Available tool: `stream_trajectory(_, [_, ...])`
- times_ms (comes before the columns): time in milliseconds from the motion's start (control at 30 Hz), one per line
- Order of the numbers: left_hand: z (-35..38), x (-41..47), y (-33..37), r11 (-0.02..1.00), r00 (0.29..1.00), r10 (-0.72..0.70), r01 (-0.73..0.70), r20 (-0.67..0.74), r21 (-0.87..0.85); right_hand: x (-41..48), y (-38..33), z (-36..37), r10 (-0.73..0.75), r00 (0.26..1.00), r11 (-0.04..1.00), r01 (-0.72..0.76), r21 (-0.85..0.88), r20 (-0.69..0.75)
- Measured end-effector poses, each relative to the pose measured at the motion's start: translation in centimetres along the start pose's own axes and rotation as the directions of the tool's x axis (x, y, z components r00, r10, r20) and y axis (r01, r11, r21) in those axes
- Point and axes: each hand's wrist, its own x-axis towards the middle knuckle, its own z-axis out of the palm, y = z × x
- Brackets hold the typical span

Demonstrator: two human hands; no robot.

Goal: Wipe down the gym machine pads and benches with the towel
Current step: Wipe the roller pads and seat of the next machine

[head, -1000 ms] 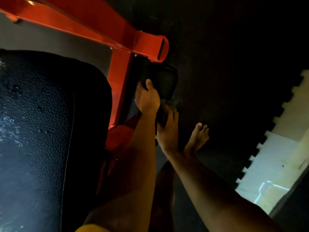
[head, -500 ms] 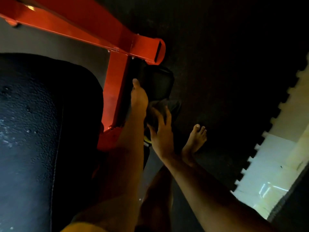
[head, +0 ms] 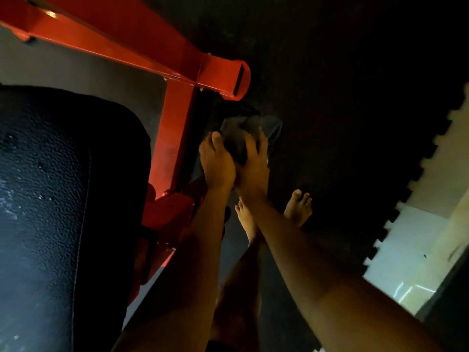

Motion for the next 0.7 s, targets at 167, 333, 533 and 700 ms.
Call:
stream_trajectory(167, [-0.5,3.5,0.2,0.964,0.961,-0.250,0.259,0.115,-0.065,-9.0,4.0,2.0,0.012,0.995,1.000,-0.010,-0.017,0.104])
stream_trajectory(333, [0.2,1.8,-0.2,0.984,0.989,-0.142,0.138,0.028,0.112,-2.2,2.3,0.8,-0.006,1.000,1.000,0.005,-0.031,-0.029])
stream_trajectory(533, [0.9,-1.1,-1.0,0.999,0.998,-0.035,0.037,0.057,-0.038,3.5,-2.3,0.2,0.105,0.978,0.994,-0.102,0.030,-0.178])
stream_trajectory(700, [-0.1,3.1,-3.1,0.960,0.979,-0.190,0.200,0.068,-0.198,-5.6,0.7,2.1,-0.116,0.989,0.990,0.108,-0.092,-0.091])
